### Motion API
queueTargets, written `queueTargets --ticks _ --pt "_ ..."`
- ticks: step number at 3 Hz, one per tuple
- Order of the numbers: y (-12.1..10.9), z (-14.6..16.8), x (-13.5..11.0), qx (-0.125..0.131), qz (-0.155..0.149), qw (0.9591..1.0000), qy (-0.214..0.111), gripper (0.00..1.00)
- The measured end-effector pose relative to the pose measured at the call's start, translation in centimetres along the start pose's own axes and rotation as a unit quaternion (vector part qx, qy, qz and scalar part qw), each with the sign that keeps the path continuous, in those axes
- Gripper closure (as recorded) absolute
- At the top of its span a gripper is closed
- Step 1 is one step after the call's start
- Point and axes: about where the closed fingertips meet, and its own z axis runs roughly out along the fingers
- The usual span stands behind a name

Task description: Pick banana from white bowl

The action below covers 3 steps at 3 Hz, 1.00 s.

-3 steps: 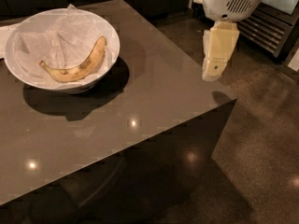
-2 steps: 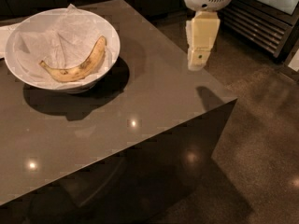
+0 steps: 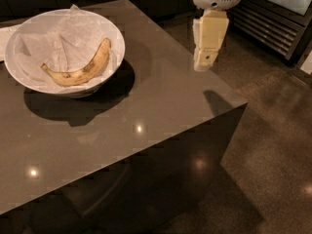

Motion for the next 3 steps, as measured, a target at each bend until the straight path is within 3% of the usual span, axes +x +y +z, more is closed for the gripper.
queueTargets --ticks 1,3 --pt "-2.0 1.2 -1.9 0.001 -0.020 0.9996 -0.022 0.00" --pt "-6.0 5.3 -7.1 -0.027 -0.081 0.9952 -0.049 0.00"
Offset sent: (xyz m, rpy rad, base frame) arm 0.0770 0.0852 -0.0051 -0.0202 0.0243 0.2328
